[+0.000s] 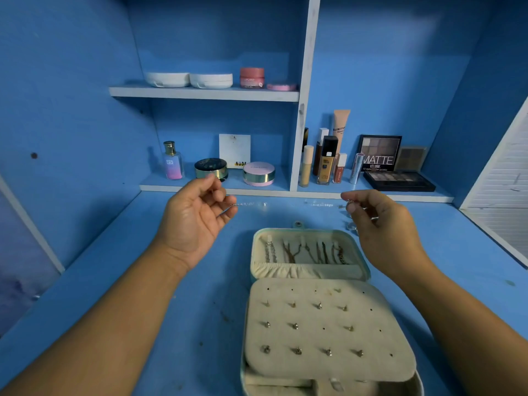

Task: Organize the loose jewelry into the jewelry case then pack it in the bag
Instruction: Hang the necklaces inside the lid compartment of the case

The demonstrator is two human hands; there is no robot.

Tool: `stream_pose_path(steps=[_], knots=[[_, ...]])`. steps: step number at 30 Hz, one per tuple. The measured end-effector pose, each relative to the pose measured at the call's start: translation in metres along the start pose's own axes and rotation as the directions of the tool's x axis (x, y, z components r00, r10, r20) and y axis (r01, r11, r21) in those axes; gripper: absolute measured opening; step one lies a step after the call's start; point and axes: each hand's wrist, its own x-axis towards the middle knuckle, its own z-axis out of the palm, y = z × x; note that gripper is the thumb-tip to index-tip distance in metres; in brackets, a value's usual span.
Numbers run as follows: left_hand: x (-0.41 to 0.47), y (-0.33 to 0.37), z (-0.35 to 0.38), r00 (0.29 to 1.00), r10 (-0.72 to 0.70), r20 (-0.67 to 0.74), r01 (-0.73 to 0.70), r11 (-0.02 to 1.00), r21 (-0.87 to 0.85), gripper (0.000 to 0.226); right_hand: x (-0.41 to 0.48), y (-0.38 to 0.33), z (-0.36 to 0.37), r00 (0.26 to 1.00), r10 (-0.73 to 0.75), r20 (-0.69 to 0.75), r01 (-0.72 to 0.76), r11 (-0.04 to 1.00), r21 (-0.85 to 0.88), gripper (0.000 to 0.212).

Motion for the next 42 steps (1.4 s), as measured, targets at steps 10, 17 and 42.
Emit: stream_pose_path(steps=[10, 17, 42], knots=[[-0.011, -0.007, 0.006, 0.894, 0.413, 0.174, -0.425, 0.658, 0.622, 0.024, -0.009, -0.002, -0.001, 0.934, 0.009, 0.358, 0.168, 0.873, -0.458, 0.024], [-0.028, -0.008, 0.018, 0.733, 0.52, 0.439, -0.67, 0.438, 0.6, 0.017, -0.025, -0.025, 0.017, 0.793, -0.223, 0.567, 0.391, 0.9, -0.193, 0.053], [0.003, -0.034, -0.006, 0.881, 0.472, 0.03, -0.299, 0.507, 0.809, 0.019, -0.024, -0.036, 0.005, 0.892, -0.117, 0.437, 0.029, 0.979, 0.201, 0.028]])
